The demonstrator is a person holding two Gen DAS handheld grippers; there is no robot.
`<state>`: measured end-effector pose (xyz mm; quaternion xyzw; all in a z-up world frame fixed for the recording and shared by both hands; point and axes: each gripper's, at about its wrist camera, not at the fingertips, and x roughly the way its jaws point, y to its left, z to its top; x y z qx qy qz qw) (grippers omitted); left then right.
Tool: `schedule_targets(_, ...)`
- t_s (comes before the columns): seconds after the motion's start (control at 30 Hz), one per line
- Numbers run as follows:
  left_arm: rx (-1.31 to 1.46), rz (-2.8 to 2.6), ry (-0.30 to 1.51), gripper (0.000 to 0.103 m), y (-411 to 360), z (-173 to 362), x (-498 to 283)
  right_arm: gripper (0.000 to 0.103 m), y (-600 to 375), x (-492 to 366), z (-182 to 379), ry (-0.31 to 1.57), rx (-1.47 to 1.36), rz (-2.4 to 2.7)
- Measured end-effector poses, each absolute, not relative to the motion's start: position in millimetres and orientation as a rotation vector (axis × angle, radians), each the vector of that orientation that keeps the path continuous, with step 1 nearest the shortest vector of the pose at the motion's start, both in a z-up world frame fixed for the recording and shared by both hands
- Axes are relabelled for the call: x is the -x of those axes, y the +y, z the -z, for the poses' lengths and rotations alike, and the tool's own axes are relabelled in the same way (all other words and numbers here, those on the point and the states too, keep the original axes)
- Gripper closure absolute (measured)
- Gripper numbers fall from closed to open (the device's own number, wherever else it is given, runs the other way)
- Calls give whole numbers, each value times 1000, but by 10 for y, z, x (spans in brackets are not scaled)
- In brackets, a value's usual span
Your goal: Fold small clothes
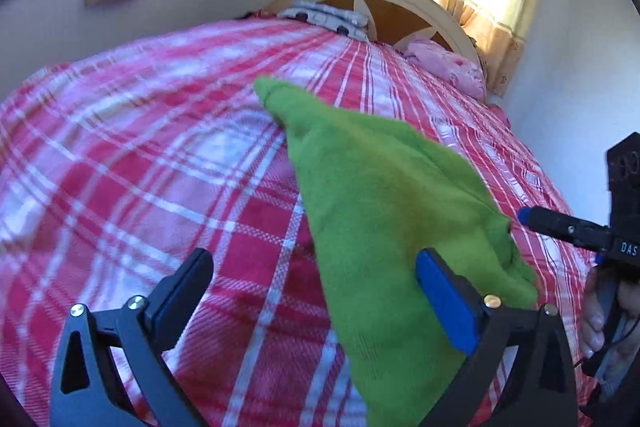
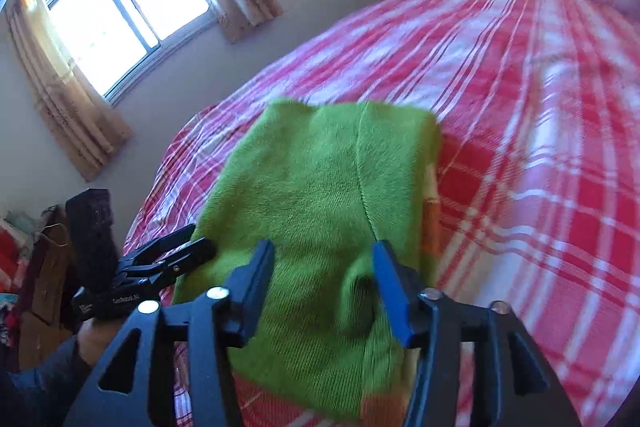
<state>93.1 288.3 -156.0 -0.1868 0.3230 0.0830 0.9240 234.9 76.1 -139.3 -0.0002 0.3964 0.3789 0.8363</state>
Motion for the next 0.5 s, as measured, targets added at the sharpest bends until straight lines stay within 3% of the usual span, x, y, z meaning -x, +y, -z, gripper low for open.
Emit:
schedule_targets(0.27, 251, -165, 502, 0, 2484, 826, -446, 34, 438, -1614, 881, 614, 12, -640)
schedule_targets(0.4, 232, -128, 461, 0, 2379, 655, -397, 25, 466, -1320, 674, 508, 89, -603)
schedule_targets(0.5, 213, -114, 443, 0, 2313, 580, -354, 24, 483, -1151, 524, 442, 121, -596)
